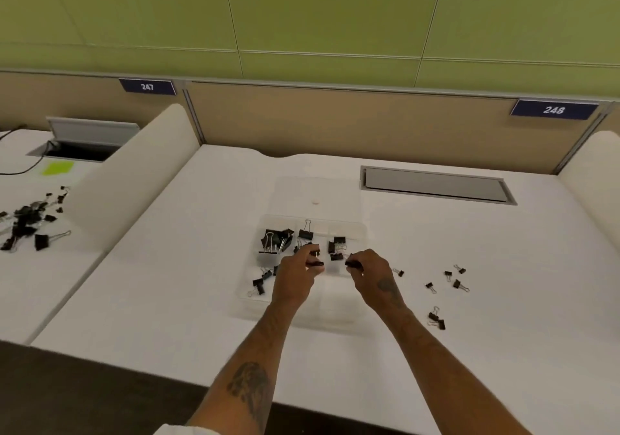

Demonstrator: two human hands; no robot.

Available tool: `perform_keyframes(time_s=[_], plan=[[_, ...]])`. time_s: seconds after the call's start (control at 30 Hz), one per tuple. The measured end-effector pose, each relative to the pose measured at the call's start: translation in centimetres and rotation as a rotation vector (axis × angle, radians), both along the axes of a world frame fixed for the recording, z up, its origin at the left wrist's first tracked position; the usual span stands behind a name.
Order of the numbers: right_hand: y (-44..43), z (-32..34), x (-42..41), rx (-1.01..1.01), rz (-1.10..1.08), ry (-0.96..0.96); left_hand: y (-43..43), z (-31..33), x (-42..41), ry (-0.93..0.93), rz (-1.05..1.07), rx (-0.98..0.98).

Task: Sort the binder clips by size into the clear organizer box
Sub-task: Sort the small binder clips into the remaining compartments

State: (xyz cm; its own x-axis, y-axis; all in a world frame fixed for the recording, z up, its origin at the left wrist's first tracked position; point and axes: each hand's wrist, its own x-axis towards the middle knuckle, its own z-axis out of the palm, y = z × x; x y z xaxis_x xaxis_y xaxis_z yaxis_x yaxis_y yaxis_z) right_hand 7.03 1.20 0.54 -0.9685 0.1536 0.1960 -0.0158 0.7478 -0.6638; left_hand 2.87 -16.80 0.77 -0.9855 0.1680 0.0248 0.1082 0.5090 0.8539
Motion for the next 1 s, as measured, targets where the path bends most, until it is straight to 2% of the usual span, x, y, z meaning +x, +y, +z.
perform_keyframes(time_s=[0.2, 0.47, 0.7, 0.83, 0.93, 1.0], plan=[[-1.4, -0.4, -0.3, 0.075, -0.028, 0.03, -1.3, -0.6, -0.9, 0.011, -0.049, 0.008], [0.5, -0.9, 1.8, 0.099, -0.202, -0.057, 1.3, -2.3, -1.2, -0.002, -0.207, -0.029], [5.1, -2.1, 5.5, 0.012, -0.388, -0.144, 4.5, -3.7, -0.1, -0.032, -0.417, -0.337], [6.6, -2.4, 6.6, -0.035, -0.409, -0.175, 5.2, -4.2, 0.7, -0.072, -0.415, -0.401], [6.2, -2.2, 6.0, -0.051, -0.38, -0.167, 5.0, -3.9, 1.3, -0.095, -0.355, -0.337], [5.2, -1.7, 5.0, -0.045, -0.33, -0.158, 4.4, -3.2, 1.3, -0.042, -0.325, -0.302]])
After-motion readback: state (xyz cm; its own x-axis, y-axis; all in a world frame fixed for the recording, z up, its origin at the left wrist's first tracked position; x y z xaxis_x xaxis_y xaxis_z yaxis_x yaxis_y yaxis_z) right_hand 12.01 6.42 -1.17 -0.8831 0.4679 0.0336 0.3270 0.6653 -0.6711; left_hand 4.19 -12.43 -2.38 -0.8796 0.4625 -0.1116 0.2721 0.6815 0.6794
